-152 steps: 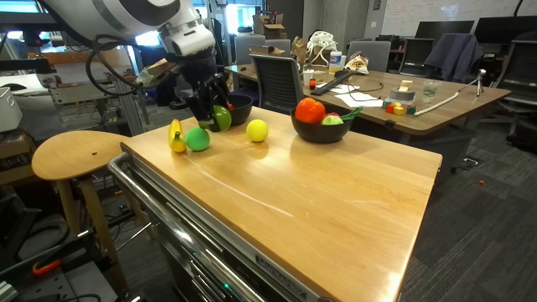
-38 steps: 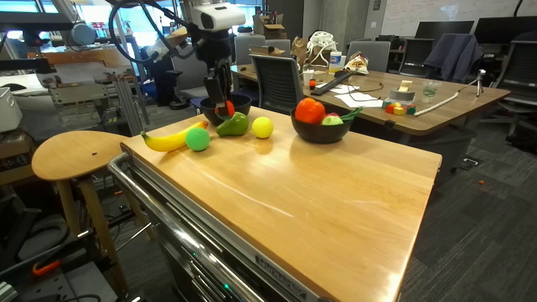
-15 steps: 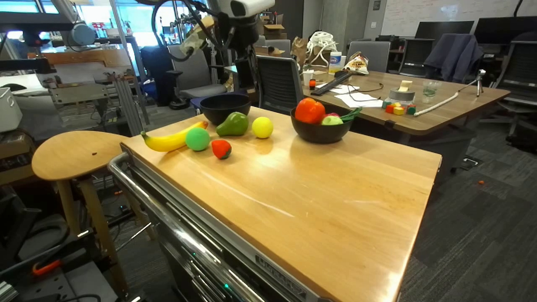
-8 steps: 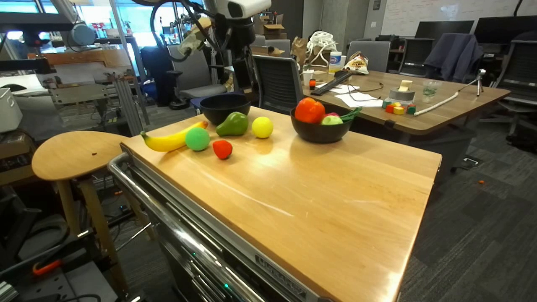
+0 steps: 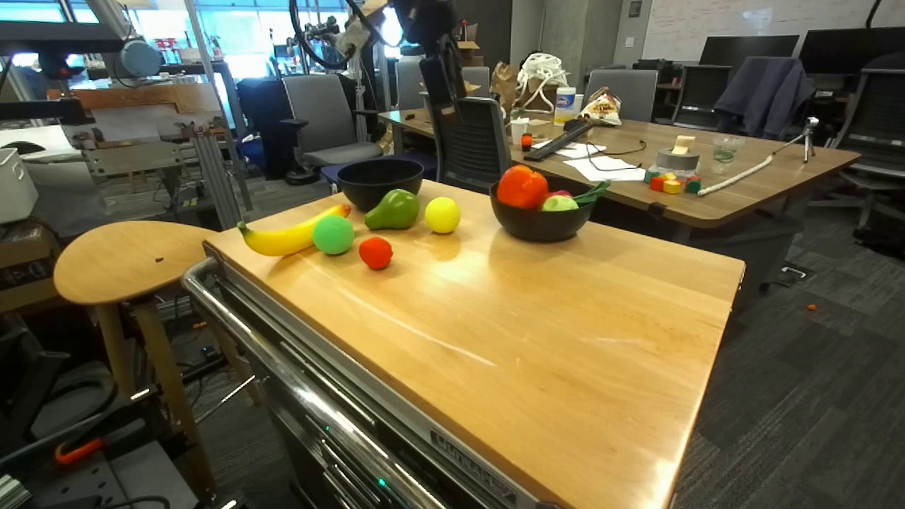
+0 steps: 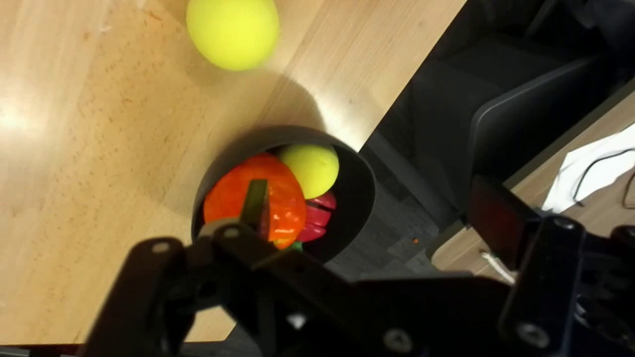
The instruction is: Take the fruit and vegetable toys out of the black bowls and put them on the counter
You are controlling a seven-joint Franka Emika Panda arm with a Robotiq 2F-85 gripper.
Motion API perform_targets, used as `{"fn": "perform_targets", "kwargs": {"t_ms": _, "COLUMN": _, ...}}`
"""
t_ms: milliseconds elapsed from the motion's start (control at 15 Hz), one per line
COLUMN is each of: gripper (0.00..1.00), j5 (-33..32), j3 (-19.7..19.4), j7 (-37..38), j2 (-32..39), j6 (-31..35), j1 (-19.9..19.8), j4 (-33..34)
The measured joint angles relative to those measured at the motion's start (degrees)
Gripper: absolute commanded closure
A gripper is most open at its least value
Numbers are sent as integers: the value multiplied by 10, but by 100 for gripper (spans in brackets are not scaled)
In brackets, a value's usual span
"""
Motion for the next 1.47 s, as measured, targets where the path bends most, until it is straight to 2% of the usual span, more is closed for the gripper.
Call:
{"fn": "perform_targets", "kwargs": {"t_ms": 333, "gripper": 0, "j5": -67, "j3": -46, "j7": 99, "j2": 91, "j6": -8, "j1": 2, "j4": 56}}
{"fn": "perform_targets", "kwargs": {"t_ms": 800, "gripper": 0, "j5": -68, "j3": -64, "j7": 151, "j2": 159, "j6": -36, "j1": 9, "j4": 129}}
{"fn": "perform_targets", "kwargs": {"t_ms": 1267, "gripper": 0, "j5": -68, "j3": -80, "j7": 194, "j2": 199, "j6": -105, "j1": 11, "j4": 172}}
{"fn": "perform_targets", "kwargs": {"t_ms": 1333, "gripper": 25, "j5": -68, "j3": -81, "j7": 202, "j2": 203, "j6": -116, "j1": 11, "j4": 177}}
{"fn": "perform_targets", "kwargs": {"t_ms": 1400, "gripper": 26, "j5": -68, "j3": -83, "j7": 208, "j2": 207, "j6": -126, "j1": 11, "j4": 183}}
{"fn": "perform_targets", "kwargs": {"t_ms": 1467, "gripper": 32, "j5": -68, "j3": -84, "j7": 214, "j2": 210, "j6": -134, "j1": 11, "j4": 189}}
